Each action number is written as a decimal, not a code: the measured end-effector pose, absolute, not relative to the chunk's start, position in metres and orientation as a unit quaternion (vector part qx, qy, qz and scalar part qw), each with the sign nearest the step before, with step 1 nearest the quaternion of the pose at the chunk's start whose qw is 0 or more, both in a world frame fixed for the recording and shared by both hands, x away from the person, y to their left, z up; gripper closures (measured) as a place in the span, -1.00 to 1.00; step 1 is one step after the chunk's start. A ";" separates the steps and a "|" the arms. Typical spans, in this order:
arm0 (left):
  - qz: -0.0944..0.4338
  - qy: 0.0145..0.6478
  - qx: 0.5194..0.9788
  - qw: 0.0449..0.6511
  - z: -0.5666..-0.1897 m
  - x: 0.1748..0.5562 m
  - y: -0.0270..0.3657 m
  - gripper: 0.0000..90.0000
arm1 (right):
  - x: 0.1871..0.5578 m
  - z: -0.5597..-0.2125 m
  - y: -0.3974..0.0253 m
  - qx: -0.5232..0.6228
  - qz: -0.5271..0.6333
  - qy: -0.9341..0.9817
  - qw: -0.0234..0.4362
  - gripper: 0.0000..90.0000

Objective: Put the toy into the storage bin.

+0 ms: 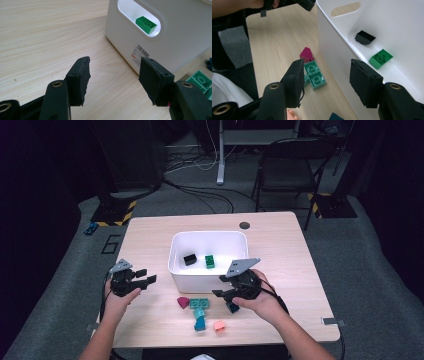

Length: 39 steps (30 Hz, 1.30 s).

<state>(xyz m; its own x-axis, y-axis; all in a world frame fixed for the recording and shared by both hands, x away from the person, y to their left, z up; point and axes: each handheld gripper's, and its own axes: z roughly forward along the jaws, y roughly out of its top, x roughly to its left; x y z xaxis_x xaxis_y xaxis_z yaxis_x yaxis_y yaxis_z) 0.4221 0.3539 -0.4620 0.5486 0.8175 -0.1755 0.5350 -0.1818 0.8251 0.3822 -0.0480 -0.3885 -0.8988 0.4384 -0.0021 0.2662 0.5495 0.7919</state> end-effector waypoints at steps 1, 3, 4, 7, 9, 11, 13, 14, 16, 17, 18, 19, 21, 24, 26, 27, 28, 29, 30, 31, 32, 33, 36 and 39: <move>0.156 0.449 0.753 0.456 -0.462 0.422 0.354 -0.08 | 0.382 -0.393 -0.049 0.203 0.427 0.875 0.103 0.03; 0.155 0.449 0.753 0.456 -0.462 0.422 0.354 -0.08 | 0.381 -0.400 -0.051 0.208 0.425 0.874 0.109 0.05; 0.156 0.449 0.753 0.456 -0.462 0.422 0.354 -0.08 | 0.381 -0.404 -0.052 0.213 0.424 0.873 0.109 0.05; 0.155 0.448 0.754 0.455 -0.462 0.422 0.354 -0.08 | 0.381 -0.416 -0.054 0.221 0.419 0.874 0.110 0.05; 0.156 0.448 0.753 0.456 -0.462 0.422 0.354 -0.08 | 0.380 -0.421 -0.055 0.223 0.417 0.874 0.111 0.05; 0.156 0.449 0.753 0.456 -0.462 0.422 0.354 -0.08 | 0.380 -0.427 -0.056 0.228 0.414 0.874 0.113 0.04; 0.155 0.449 0.753 0.454 -0.462 0.422 0.354 -0.08 | 0.379 -0.431 -0.056 0.230 0.412 0.874 0.118 0.03; 0.155 0.449 0.753 0.455 -0.462 0.422 0.354 -0.08 | 0.379 -0.433 -0.057 0.231 0.410 0.874 0.119 0.03; 0.155 0.449 0.754 0.454 -0.462 0.422 0.354 -0.08 | 0.379 -0.437 -0.058 0.233 0.404 0.877 0.118 0.03; 0.154 0.449 0.754 0.454 -0.463 0.422 0.354 -0.08 | 0.379 -0.440 -0.059 0.238 0.401 0.877 0.116 0.03; 0.155 0.448 0.754 0.454 -0.463 0.422 0.354 -0.08 | 0.379 -0.443 -0.060 0.240 0.399 0.877 0.115 0.03; 0.157 0.449 0.753 0.456 -0.463 0.422 0.353 -0.08 | 0.379 -0.445 -0.060 0.244 0.399 0.877 0.116 0.03; 0.155 0.448 0.754 0.454 -0.463 0.422 0.354 -0.08 | 0.381 -0.453 -0.063 0.253 0.398 0.875 0.112 0.04; 0.156 0.448 0.754 0.454 -0.463 0.422 0.354 -0.08 | 0.382 -0.464 -0.067 0.266 0.394 0.873 0.112 0.06; 0.156 0.448 0.754 0.454 -0.463 0.422 0.354 -0.08 | 0.383 -0.471 -0.068 0.273 0.389 0.873 0.111 0.07; 0.156 0.448 0.754 0.454 -0.463 0.422 0.354 -0.08 | 0.383 -0.474 -0.069 0.275 0.387 0.873 0.112 0.07; 0.155 0.448 0.754 0.454 -0.463 0.422 0.354 -0.08 | 0.383 -0.477 -0.070 0.277 0.385 0.873 0.111 0.07; 0.156 0.449 0.754 0.454 -0.463 0.422 0.354 -0.08 | 0.383 -0.480 -0.070 0.279 0.383 0.874 0.110 0.06; 0.155 0.449 0.754 0.454 -0.463 0.422 0.354 -0.08 | 0.383 -0.482 -0.071 0.280 0.381 0.874 0.111 0.06; 0.157 0.449 0.753 0.454 -0.463 0.422 0.354 -0.08 | 0.383 -0.484 -0.071 0.285 0.380 0.873 0.110 0.06; 0.159 0.450 0.751 0.457 -0.464 0.422 0.353 -0.08 | 0.384 -0.486 -0.071 0.283 0.380 0.873 0.112 0.06; 0.159 0.449 0.751 0.457 -0.464 0.422 0.353 -0.08 | 0.383 -0.487 -0.070 0.288 0.379 0.873 0.109 0.06; 0.159 0.449 0.751 0.456 -0.464 0.422 0.353 -0.08 | 0.384 -0.491 -0.070 0.290 0.379 0.872 0.109 0.06; 0.159 0.450 0.751 0.457 -0.464 0.422 0.353 -0.08 | 0.384 -0.494 -0.069 0.295 0.373 0.873 0.109 0.06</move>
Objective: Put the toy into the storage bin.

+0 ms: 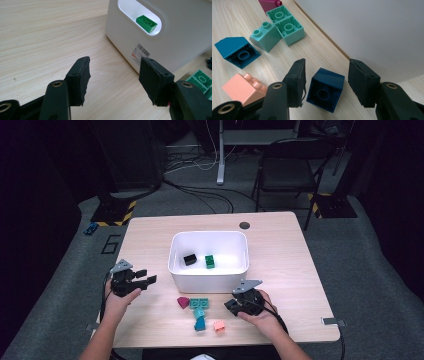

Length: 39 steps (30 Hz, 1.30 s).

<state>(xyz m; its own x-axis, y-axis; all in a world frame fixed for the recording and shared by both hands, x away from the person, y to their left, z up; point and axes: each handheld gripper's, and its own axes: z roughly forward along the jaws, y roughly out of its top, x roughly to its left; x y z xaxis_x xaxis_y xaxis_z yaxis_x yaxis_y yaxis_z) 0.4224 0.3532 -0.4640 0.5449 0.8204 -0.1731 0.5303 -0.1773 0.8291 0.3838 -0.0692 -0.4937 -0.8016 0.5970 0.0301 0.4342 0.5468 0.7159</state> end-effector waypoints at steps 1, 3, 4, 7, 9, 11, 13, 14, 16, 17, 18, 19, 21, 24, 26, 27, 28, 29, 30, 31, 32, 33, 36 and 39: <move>0.155 0.449 0.754 0.454 -0.463 0.422 0.354 -0.08 | 0.384 -0.495 -0.069 0.298 0.373 0.872 0.108 0.06; 0.155 0.449 0.753 0.454 -0.463 0.422 0.354 -0.08 | 0.384 -0.496 -0.069 0.296 0.368 0.874 0.113 0.06; 0.155 0.450 0.753 0.454 -0.463 0.422 0.354 -0.08 | 0.385 -0.497 -0.069 0.292 0.368 0.875 0.116 0.06; 0.155 0.447 0.755 0.454 -0.463 0.422 0.355 -0.08 | 0.383 -0.500 -0.068 0.300 0.362 0.876 0.107 0.06; 0.155 0.447 0.755 0.454 -0.463 0.422 0.355 -0.08 | 0.383 -0.502 -0.067 0.296 0.354 0.880 0.108 0.07; 0.156 0.448 0.754 0.454 -0.463 0.422 0.354 -0.08 | 0.382 -0.504 -0.067 0.294 0.351 0.883 0.108 0.09; 0.156 0.447 0.754 0.454 -0.463 0.422 0.354 -0.08 | 0.381 -0.505 -0.067 0.298 0.348 0.882 0.107 0.10; 0.155 0.448 0.754 0.454 -0.463 0.422 0.354 -0.08 | 0.381 -0.505 -0.067 0.298 0.347 0.883 0.108 0.11; 0.156 0.447 0.755 0.454 -0.463 0.422 0.355 -0.08 | 0.381 -0.506 -0.068 0.297 0.343 0.885 0.107 0.13; 0.155 0.448 0.755 0.454 -0.463 0.422 0.355 -0.08 | 0.381 -0.507 -0.068 0.299 0.344 0.884 0.107 0.14; 0.156 0.448 0.753 0.455 -0.463 0.422 0.355 -0.08 | 0.381 -0.507 -0.069 0.298 0.341 0.885 0.105 0.15; 0.156 0.448 0.753 0.455 -0.463 0.422 0.355 -0.08 | 0.381 -0.507 -0.070 0.294 0.341 0.887 0.106 0.16; 0.156 0.449 0.753 0.455 -0.463 0.422 0.355 -0.08 | 0.381 -0.507 -0.071 0.298 0.341 0.885 0.106 0.17; 0.156 0.447 0.754 0.454 -0.463 0.422 0.355 -0.08 | 0.381 -0.507 -0.073 0.302 0.339 0.885 0.104 0.22; 0.155 0.448 0.754 0.454 -0.463 0.422 0.354 -0.08 | 0.381 -0.507 -0.075 0.303 0.336 0.886 0.101 0.27; 0.156 0.448 0.754 0.454 -0.463 0.422 0.354 -0.08 | 0.382 -0.507 -0.076 0.302 0.337 0.886 0.100 0.28; 0.155 0.448 0.755 0.454 -0.463 0.422 0.355 -0.08 | 0.382 -0.507 -0.076 0.302 0.336 0.887 0.099 0.29; 0.155 0.448 0.754 0.454 -0.463 0.422 0.355 -0.08 | 0.382 -0.507 -0.076 0.300 0.335 0.888 0.100 0.29; 0.155 0.448 0.754 0.455 -0.463 0.422 0.355 -0.08 | 0.382 -0.506 -0.077 0.298 0.334 0.889 0.100 0.29; 0.156 0.447 0.754 0.455 -0.463 0.423 0.355 -0.08 | 0.382 -0.506 -0.076 0.297 0.333 0.890 0.097 0.29; 0.156 0.448 0.754 0.455 -0.463 0.422 0.354 -0.08 | 0.381 -0.505 -0.076 0.297 0.332 0.891 0.093 0.29; 0.155 0.449 0.754 0.454 -0.463 0.422 0.354 -0.08 | 0.381 -0.504 -0.076 0.291 0.333 0.892 0.094 0.29; 0.155 0.449 0.753 0.455 -0.463 0.422 0.354 -0.08 | 0.380 -0.501 -0.075 0.286 0.335 0.893 0.091 0.30; 0.155 0.450 0.753 0.455 -0.463 0.422 0.354 -0.08 | 0.379 -0.496 -0.074 0.282 0.340 0.893 0.087 0.30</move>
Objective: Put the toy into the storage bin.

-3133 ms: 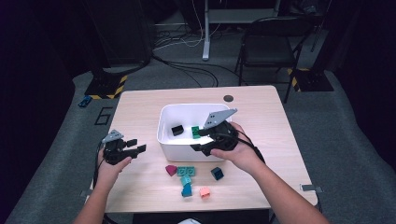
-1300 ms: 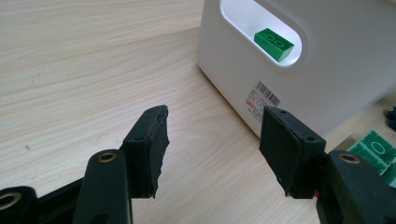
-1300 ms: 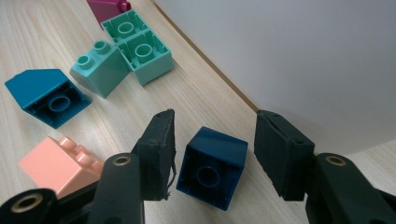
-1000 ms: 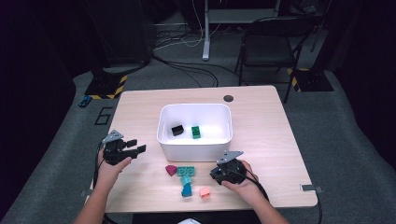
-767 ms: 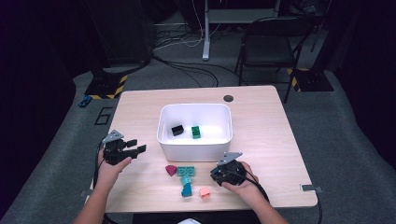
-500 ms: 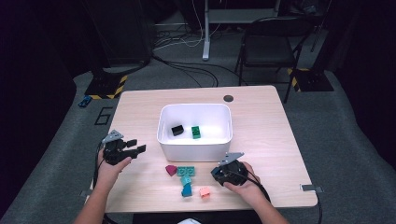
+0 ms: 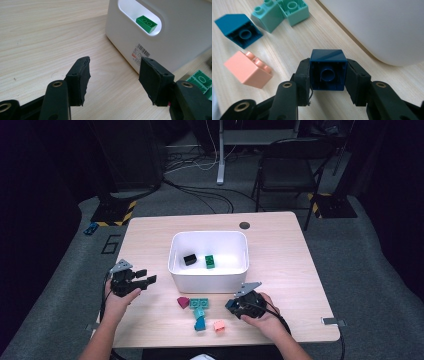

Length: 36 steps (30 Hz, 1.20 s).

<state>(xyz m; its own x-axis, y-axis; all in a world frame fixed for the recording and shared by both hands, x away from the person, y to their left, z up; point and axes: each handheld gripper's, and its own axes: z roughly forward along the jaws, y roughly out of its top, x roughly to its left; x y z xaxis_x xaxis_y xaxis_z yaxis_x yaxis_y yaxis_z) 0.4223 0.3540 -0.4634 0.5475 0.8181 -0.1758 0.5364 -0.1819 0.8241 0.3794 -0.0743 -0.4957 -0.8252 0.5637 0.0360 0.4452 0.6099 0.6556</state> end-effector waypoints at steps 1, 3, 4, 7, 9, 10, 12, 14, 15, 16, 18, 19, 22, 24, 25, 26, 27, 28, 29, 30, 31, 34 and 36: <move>0.158 0.451 0.751 0.456 -0.464 0.422 0.353 -0.08 | 0.379 -0.493 -0.074 0.282 0.340 0.893 0.085 0.30; 0.155 0.449 0.753 0.454 -0.464 0.422 0.354 -0.08 | 0.379 -0.489 -0.074 0.279 0.345 0.893 0.081 0.30; 0.154 0.449 0.754 0.453 -0.464 0.422 0.353 -0.08 | 0.380 -0.486 -0.074 0.275 0.345 0.894 0.078 0.30; 0.154 0.448 0.755 0.453 -0.464 0.422 0.353 -0.08 | 0.380 -0.478 -0.075 0.268 0.350 0.895 0.074 0.30; 0.154 0.449 0.755 0.453 -0.464 0.422 0.353 -0.08 | 0.380 -0.472 -0.074 0.267 0.350 0.895 0.069 0.30; 0.154 0.449 0.755 0.453 -0.464 0.422 0.353 -0.08 | 0.381 -0.468 -0.074 0.266 0.352 0.895 0.066 0.30; 0.154 0.449 0.755 0.453 -0.464 0.422 0.353 -0.08 | 0.382 -0.462 -0.074 0.259 0.351 0.898 0.060 0.30; 0.154 0.449 0.755 0.453 -0.464 0.422 0.353 -0.08 | 0.383 -0.455 -0.074 0.252 0.352 0.900 0.056 0.30; 0.154 0.449 0.754 0.453 -0.464 0.423 0.353 -0.08 | 0.383 -0.451 -0.074 0.249 0.353 0.900 0.054 0.30; 0.154 0.449 0.754 0.454 -0.464 0.423 0.353 -0.08 | 0.383 -0.447 -0.073 0.247 0.356 0.900 0.053 0.30; 0.155 0.450 0.753 0.455 -0.464 0.423 0.354 -0.08 | 0.384 -0.439 -0.072 0.244 0.357 0.901 0.046 0.30; 0.155 0.450 0.753 0.454 -0.464 0.422 0.354 -0.08 | 0.384 -0.436 -0.071 0.240 0.357 0.902 0.042 0.30; 0.155 0.450 0.753 0.454 -0.464 0.422 0.354 -0.08 | 0.384 -0.425 -0.069 0.229 0.358 0.904 0.036 0.30; 0.154 0.449 0.754 0.453 -0.464 0.422 0.354 -0.08 | 0.384 -0.419 -0.067 0.228 0.356 0.906 0.033 0.30; 0.155 0.449 0.754 0.453 -0.464 0.422 0.354 -0.08 | 0.385 -0.416 -0.067 0.223 0.357 0.907 0.033 0.30; 0.154 0.449 0.754 0.453 -0.464 0.422 0.354 -0.08 | 0.384 -0.413 -0.066 0.226 0.357 0.906 0.030 0.30; 0.155 0.449 0.754 0.453 -0.464 0.422 0.353 -0.08 | 0.385 -0.411 -0.066 0.222 0.358 0.906 0.030 0.30; 0.155 0.449 0.754 0.453 -0.464 0.422 0.353 -0.08 | 0.385 -0.408 -0.065 0.224 0.358 0.906 0.024 0.30; 0.155 0.449 0.754 0.453 -0.464 0.423 0.353 -0.08 | 0.386 -0.405 -0.064 0.224 0.358 0.906 0.023 0.30; 0.155 0.450 0.754 0.453 -0.464 0.423 0.353 -0.08 | 0.386 -0.402 -0.064 0.223 0.359 0.906 0.024 0.30; 0.155 0.450 0.754 0.453 -0.464 0.423 0.353 -0.08 | 0.386 -0.400 -0.064 0.223 0.358 0.906 0.024 0.30; 0.154 0.449 0.754 0.453 -0.464 0.423 0.353 -0.08 | 0.388 -0.392 -0.063 0.219 0.362 0.906 0.027 0.30; 0.155 0.449 0.755 0.453 -0.464 0.423 0.353 -0.08 | 0.388 -0.388 -0.063 0.219 0.363 0.905 0.028 0.30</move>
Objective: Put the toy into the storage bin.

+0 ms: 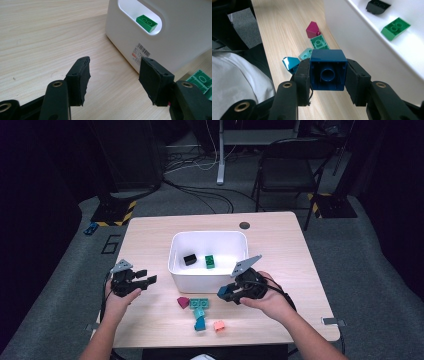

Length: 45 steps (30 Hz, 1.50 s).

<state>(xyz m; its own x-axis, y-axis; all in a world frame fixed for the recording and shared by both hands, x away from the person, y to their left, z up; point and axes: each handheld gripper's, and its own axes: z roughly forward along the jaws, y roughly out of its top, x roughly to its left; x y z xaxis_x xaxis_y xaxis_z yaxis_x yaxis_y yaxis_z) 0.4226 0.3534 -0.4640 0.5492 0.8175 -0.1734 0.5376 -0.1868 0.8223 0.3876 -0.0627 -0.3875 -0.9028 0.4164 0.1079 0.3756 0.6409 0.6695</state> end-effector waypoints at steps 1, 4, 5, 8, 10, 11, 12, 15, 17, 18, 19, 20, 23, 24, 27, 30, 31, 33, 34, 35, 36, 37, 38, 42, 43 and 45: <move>0.154 0.449 0.755 0.453 -0.464 0.423 0.353 -0.08 | 0.388 -0.385 -0.062 0.218 0.365 0.905 0.028 0.30; 0.154 0.449 0.755 0.453 -0.464 0.423 0.353 -0.08 | 0.389 -0.378 -0.061 0.214 0.368 0.904 0.032 0.30; 0.154 0.449 0.755 0.453 -0.464 0.423 0.353 -0.08 | 0.389 -0.376 -0.060 0.212 0.369 0.904 0.032 0.30; 0.154 0.448 0.755 0.452 -0.464 0.423 0.353 -0.08 | 0.392 -0.370 -0.057 0.208 0.367 0.906 0.029 0.30; 0.154 0.449 0.755 0.452 -0.464 0.423 0.353 -0.08 | 0.393 -0.365 -0.056 0.206 0.370 0.905 0.030 0.30; 0.154 0.450 0.754 0.452 -0.464 0.423 0.353 -0.08 | 0.394 -0.362 -0.055 0.203 0.370 0.906 0.032 0.30; 0.154 0.450 0.754 0.453 -0.464 0.423 0.354 -0.08 | 0.395 -0.360 -0.054 0.202 0.371 0.906 0.033 0.30; 0.154 0.450 0.754 0.453 -0.464 0.423 0.354 -0.08 | 0.399 -0.352 -0.051 0.200 0.371 0.906 0.035 0.30; 0.155 0.450 0.754 0.453 -0.464 0.423 0.353 -0.08 | 0.402 -0.347 -0.049 0.198 0.370 0.907 0.037 0.30; 0.154 0.450 0.754 0.453 -0.464 0.423 0.353 -0.08 | 0.403 -0.345 -0.048 0.197 0.369 0.907 0.038 0.30; 0.154 0.449 0.754 0.453 -0.464 0.423 0.353 -0.08 | 0.405 -0.343 -0.047 0.196 0.369 0.908 0.040 0.30; 0.154 0.449 0.754 0.453 -0.464 0.423 0.353 -0.08 | 0.406 -0.341 -0.047 0.198 0.368 0.908 0.041 0.30; 0.154 0.450 0.753 0.454 -0.464 0.423 0.353 -0.08 | 0.413 -0.336 -0.044 0.198 0.370 0.907 0.040 0.30; 0.155 0.450 0.753 0.454 -0.464 0.423 0.354 -0.08 | 0.415 -0.335 -0.044 0.197 0.368 0.908 0.041 0.30; 0.156 0.450 0.753 0.455 -0.464 0.423 0.354 -0.08 | 0.422 -0.330 -0.041 0.192 0.365 0.910 0.048 0.30; 0.155 0.449 0.753 0.455 -0.464 0.423 0.353 -0.08 | 0.429 -0.327 -0.040 0.194 0.362 0.910 0.054 0.30; 0.158 0.450 0.751 0.456 -0.464 0.422 0.353 -0.08 | 0.432 -0.326 -0.039 0.196 0.363 0.909 0.057 0.30; 0.154 0.449 0.753 0.456 -0.463 0.422 0.354 -0.08 | 0.438 -0.324 -0.038 0.198 0.361 0.910 0.058 0.30; 0.154 0.449 0.753 0.456 -0.463 0.422 0.354 -0.08 | 0.440 -0.324 -0.038 0.198 0.362 0.909 0.059 0.30; 0.154 0.450 0.752 0.456 -0.463 0.422 0.354 -0.08 | 0.443 -0.323 -0.038 0.199 0.362 0.909 0.060 0.30; 0.154 0.450 0.752 0.456 -0.463 0.422 0.354 -0.07 | 0.446 -0.323 -0.037 0.200 0.361 0.909 0.061 0.30; 0.154 0.450 0.752 0.456 -0.464 0.422 0.354 -0.08 | 0.448 -0.324 -0.037 0.202 0.363 0.908 0.063 0.30; 0.154 0.450 0.752 0.456 -0.464 0.423 0.354 -0.08 | 0.451 -0.324 -0.036 0.202 0.362 0.908 0.062 0.30; 0.152 0.449 0.752 0.457 -0.464 0.423 0.354 -0.08 | 0.462 -0.325 -0.032 0.205 0.357 0.909 0.064 0.30; 0.152 0.449 0.752 0.457 -0.464 0.423 0.354 -0.08 | 0.464 -0.325 -0.031 0.206 0.358 0.909 0.064 0.30; 0.152 0.449 0.752 0.458 -0.464 0.423 0.354 -0.08 | 0.469 -0.326 -0.028 0.207 0.357 0.909 0.062 0.30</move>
<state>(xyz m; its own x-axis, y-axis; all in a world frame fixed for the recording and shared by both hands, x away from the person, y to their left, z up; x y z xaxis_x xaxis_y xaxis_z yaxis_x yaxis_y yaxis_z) 0.4228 0.3539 -0.4638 0.5496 0.8153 -0.1823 0.5363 -0.1770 0.8253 0.4688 -0.0277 -0.3261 -0.9067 0.4202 0.0355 0.3321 0.6595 0.6744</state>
